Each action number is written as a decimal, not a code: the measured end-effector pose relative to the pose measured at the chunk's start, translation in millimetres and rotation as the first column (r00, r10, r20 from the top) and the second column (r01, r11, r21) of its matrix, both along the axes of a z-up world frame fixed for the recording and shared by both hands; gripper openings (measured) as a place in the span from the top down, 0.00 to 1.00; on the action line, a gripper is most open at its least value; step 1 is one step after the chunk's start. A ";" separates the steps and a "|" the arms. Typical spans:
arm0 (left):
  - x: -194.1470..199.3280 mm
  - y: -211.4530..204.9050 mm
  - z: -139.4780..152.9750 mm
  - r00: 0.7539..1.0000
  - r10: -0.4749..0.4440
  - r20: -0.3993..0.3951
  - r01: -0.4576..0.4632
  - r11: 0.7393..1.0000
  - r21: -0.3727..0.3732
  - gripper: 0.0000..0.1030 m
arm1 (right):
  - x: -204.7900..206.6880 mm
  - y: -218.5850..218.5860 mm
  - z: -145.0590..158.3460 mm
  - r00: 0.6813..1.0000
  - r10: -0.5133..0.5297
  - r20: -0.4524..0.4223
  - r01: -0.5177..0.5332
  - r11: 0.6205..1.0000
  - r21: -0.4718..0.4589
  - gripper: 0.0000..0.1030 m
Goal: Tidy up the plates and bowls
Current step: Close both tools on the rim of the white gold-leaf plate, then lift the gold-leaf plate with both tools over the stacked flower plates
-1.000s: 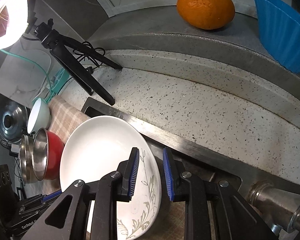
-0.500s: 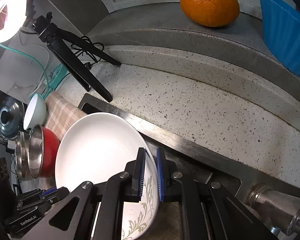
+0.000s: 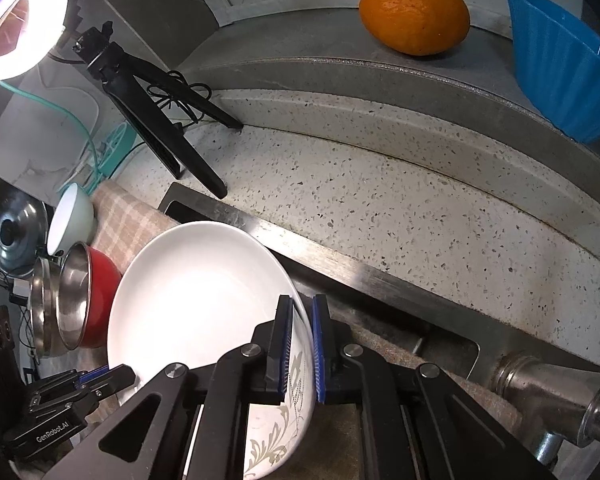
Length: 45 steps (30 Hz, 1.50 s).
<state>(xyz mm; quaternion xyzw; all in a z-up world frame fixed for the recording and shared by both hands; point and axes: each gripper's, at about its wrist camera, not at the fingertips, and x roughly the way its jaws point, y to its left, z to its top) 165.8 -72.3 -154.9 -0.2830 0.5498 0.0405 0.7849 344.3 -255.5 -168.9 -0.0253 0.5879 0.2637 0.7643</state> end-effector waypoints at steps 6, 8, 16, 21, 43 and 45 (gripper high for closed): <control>-6.9 -3.1 7.4 1.000 -0.012 0.013 0.012 1.000 -0.005 0.90 | -10.9 -6.5 10.2 1.000 -0.011 0.014 0.011 1.000 0.003 0.92; -9.9 -3.4 11.7 1.000 -0.014 0.021 0.014 1.000 -0.002 0.90 | -15.5 -8.2 14.6 1.000 -0.017 0.020 0.017 1.000 0.007 0.92; -22.8 -0.5 28.6 0.999 -0.021 0.046 0.021 1.000 0.006 0.90 | -39.8 -12.1 34.4 0.999 -0.033 0.042 0.032 0.999 0.026 0.93; -34.6 0.2 35.2 0.997 -0.042 0.057 0.042 0.999 0.010 0.90 | -59.7 -16.0 46.2 0.998 -0.046 0.051 0.044 0.998 0.038 0.93; -84.4 12.0 65.2 0.984 -0.150 0.099 0.148 0.988 0.033 0.90 | -142.8 -27.1 72.7 0.987 -0.139 0.082 0.133 0.988 0.075 0.93; -88.1 14.7 66.0 0.982 -0.163 0.097 0.160 0.986 0.036 0.90 | -152.7 -25.5 74.3 0.986 -0.145 0.084 0.139 0.988 0.073 0.93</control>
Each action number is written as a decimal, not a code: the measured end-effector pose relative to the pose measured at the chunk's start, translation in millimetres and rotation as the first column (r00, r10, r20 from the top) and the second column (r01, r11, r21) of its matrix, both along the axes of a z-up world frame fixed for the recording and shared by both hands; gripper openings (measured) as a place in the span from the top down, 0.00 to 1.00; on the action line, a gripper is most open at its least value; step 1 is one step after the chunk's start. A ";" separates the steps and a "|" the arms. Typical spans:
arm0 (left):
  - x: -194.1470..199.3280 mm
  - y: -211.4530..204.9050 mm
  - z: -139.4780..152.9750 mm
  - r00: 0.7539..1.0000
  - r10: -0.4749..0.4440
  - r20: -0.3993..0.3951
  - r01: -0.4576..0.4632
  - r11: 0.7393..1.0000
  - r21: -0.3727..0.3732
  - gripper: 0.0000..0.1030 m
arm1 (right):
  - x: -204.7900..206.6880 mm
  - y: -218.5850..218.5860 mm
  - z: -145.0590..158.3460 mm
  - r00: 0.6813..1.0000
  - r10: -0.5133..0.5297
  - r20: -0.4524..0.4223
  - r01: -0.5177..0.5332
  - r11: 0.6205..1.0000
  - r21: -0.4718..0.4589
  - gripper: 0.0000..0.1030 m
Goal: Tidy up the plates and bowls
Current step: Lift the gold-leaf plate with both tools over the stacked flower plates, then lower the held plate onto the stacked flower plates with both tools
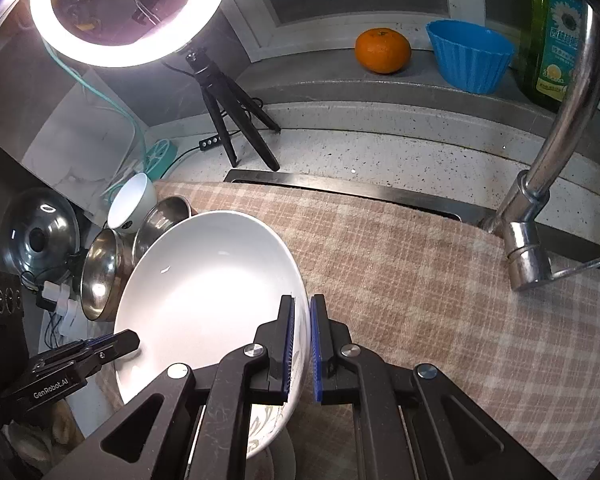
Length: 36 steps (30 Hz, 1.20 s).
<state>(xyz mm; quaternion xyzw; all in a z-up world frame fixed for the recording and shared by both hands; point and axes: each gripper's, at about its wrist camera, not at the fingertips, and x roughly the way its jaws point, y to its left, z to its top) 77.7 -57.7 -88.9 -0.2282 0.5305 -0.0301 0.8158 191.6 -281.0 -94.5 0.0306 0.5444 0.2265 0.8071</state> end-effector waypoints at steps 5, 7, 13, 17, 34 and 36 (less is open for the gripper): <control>-8.0 3.7 2.2 0.999 -0.041 -0.002 0.041 0.999 0.007 0.90 | -25.0 0.2 3.7 0.999 -0.033 0.010 0.033 0.999 0.001 0.93; -11.4 5.0 2.5 0.998 -0.060 -0.004 0.060 0.998 0.010 0.90 | -35.4 0.2 3.5 0.999 -0.048 0.011 0.048 0.999 0.001 0.93; -21.6 10.9 1.3 0.994 -0.111 -0.013 0.111 0.994 0.017 0.90 | -65.5 2.4 -0.1 0.996 -0.084 0.001 0.084 0.996 0.003 0.93; -26.3 15.6 -0.9 0.991 -0.134 -0.020 0.134 0.991 0.015 0.90 | -80.9 5.0 -3.5 0.994 -0.110 -0.006 0.110 0.994 0.006 0.93; -39.8 17.2 -15.8 0.972 -0.229 -0.056 0.230 0.973 0.017 0.90 | -134.2 1.6 -18.2 0.981 -0.193 -0.025 0.194 0.981 0.003 0.93; -42.9 16.3 -18.8 0.969 -0.239 -0.064 0.240 0.971 0.018 0.90 | -140.0 1.3 -20.5 0.980 -0.199 -0.029 0.199 0.980 0.001 0.93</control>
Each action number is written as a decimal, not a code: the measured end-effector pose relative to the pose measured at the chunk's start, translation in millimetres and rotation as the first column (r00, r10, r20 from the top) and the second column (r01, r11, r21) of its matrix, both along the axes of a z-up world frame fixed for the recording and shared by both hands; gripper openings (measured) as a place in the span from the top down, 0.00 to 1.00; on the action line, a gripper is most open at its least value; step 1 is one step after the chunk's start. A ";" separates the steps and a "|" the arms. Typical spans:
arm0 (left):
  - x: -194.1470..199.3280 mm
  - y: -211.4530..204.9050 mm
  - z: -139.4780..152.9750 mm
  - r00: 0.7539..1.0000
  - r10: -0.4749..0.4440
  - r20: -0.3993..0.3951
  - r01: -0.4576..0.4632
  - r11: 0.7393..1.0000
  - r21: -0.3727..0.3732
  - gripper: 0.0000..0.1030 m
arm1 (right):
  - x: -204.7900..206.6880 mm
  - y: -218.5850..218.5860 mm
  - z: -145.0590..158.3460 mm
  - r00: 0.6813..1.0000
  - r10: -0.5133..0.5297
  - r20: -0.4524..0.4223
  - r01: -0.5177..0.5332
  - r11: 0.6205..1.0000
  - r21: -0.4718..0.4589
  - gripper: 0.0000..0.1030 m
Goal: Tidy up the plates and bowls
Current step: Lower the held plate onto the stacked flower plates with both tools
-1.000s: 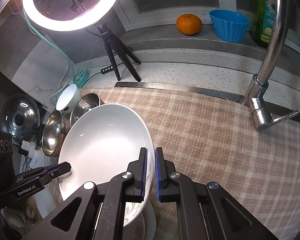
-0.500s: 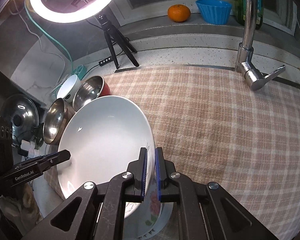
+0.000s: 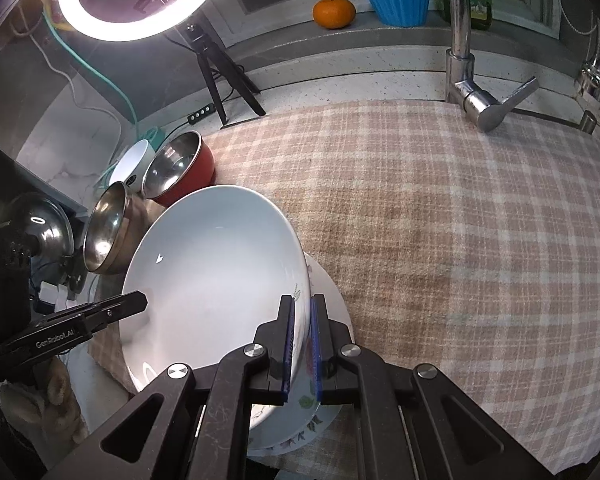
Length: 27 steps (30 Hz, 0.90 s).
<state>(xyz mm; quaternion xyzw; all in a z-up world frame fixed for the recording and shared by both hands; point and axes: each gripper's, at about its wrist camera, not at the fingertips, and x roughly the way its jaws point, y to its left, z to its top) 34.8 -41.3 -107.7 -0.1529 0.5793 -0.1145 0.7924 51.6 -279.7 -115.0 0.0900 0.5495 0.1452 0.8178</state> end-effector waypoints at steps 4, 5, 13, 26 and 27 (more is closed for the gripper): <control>-4.8 -1.0 -4.6 1.000 -0.013 -0.016 0.013 1.000 0.004 0.90 | -7.8 -0.1 -6.6 1.000 -0.008 -0.015 0.008 1.000 -0.003 0.93; -5.8 -1.2 -5.0 1.000 -0.016 -0.017 0.016 1.000 0.006 0.90 | -9.7 0.0 -8.8 1.000 -0.008 -0.020 0.008 1.000 -0.005 0.93; -9.1 -2.0 -4.0 0.999 -0.036 -0.008 0.036 0.999 0.024 0.90 | -24.2 0.9 -26.9 0.998 -0.013 -0.063 0.012 1.000 -0.018 0.93; -8.8 -8.0 -14.8 0.998 -0.051 -0.024 0.052 0.998 0.040 0.90 | -27.0 -1.7 -31.8 0.997 -0.023 -0.080 0.021 0.999 -0.029 0.93; -8.8 -8.6 -14.8 0.998 -0.053 -0.023 0.054 0.998 0.042 0.90 | -26.9 -1.8 -32.3 0.996 -0.023 -0.082 0.020 0.999 -0.032 0.93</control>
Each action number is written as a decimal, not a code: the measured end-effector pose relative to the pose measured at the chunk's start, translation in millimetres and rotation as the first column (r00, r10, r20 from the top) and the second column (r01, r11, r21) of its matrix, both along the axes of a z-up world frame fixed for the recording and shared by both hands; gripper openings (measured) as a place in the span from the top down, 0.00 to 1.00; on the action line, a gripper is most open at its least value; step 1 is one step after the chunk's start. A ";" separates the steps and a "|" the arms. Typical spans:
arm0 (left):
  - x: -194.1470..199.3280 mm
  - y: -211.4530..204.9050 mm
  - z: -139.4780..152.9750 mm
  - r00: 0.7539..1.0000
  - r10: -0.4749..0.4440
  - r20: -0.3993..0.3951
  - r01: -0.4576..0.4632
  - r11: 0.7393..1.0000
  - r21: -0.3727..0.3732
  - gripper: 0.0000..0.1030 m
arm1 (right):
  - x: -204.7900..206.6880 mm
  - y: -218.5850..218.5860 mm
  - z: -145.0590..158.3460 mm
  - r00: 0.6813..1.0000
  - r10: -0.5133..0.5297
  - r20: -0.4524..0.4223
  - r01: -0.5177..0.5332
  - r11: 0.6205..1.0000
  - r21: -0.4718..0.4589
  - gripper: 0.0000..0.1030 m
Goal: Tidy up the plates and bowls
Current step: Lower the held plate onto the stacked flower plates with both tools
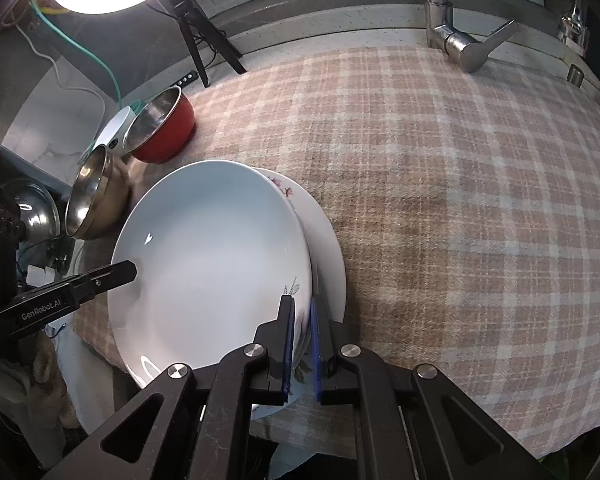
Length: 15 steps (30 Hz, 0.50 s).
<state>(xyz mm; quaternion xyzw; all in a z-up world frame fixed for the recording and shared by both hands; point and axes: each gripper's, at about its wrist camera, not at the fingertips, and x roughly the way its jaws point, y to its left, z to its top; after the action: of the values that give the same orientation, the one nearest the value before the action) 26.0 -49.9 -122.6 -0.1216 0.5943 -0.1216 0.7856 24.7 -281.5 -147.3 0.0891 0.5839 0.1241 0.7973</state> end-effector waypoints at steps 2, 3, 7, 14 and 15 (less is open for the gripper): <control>-0.6 -0.6 0.8 1.000 -0.003 0.005 0.003 1.000 0.008 0.90 | -0.1 0.4 -0.5 1.000 -0.004 -0.004 0.004 1.000 0.003 0.93; -0.4 -0.9 0.9 1.000 -0.004 0.005 0.004 1.000 0.010 0.90 | -0.1 0.3 -0.6 1.000 -0.005 -0.005 0.005 1.000 0.004 0.93; -0.6 -3.0 2.2 1.000 -0.020 0.013 0.020 0.999 0.029 0.90 | -0.5 0.3 -1.7 1.000 -0.007 -0.007 0.007 1.000 0.002 0.93; 1.2 -6.9 3.3 0.998 -0.052 0.024 0.050 0.997 0.064 0.90 | -1.6 2.6 -2.8 1.000 0.006 -0.009 -0.006 1.000 -0.014 0.94; 1.1 -7.5 3.5 0.998 -0.056 0.024 0.055 0.996 0.066 0.90 | -1.5 2.9 -2.7 1.000 0.007 -0.009 -0.007 1.000 -0.016 0.94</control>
<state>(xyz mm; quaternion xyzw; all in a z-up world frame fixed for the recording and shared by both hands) 27.1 -57.4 -119.0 -0.0777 0.5909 -0.1255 0.7931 23.2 -278.7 -150.0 0.0814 0.5887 0.1218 0.7950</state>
